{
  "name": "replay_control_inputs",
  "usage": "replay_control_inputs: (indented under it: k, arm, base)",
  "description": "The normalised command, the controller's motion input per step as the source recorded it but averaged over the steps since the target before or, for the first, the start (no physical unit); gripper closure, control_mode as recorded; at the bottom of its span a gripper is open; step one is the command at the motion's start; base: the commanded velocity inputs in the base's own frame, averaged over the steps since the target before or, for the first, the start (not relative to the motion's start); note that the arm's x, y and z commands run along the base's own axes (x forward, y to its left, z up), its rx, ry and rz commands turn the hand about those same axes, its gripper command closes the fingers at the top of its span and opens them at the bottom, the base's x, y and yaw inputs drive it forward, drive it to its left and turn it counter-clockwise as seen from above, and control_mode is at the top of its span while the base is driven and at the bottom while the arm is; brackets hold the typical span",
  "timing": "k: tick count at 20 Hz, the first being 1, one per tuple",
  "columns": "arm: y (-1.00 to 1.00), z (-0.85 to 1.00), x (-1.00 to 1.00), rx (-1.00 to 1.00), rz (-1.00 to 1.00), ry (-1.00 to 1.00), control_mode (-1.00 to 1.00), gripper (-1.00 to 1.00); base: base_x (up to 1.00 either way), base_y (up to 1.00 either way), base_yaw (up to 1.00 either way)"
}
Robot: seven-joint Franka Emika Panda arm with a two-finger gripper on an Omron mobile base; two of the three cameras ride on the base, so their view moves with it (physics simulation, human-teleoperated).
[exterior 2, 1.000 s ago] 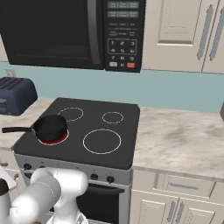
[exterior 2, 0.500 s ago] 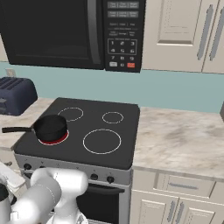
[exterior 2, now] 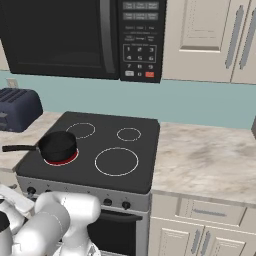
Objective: Turn off the front left burner of the stove.
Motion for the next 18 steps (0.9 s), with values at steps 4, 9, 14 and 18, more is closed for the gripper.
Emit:
replay_control_inputs:
  k: [4, 9, 14, 18]
  arm:
    - [0.00, -0.06, 0.00, 0.07, 0.00, -0.06, -1.00, -1.00]
    - [0.00, -0.09, 0.03, 0.14, 0.00, -0.12, -1.00, -1.00]
    - [0.00, -0.15, 0.11, 0.17, 0.00, -0.13, -1.00, -1.00]
    - [0.02, -0.22, 0.02, 0.18, 0.00, -0.09, -1.00, -1.00]
  base:
    - [0.00, 0.00, 0.00]
    - [0.00, 0.00, 0.00]
    - [0.00, 0.00, 0.00]
    - [0.00, 0.00, 0.00]
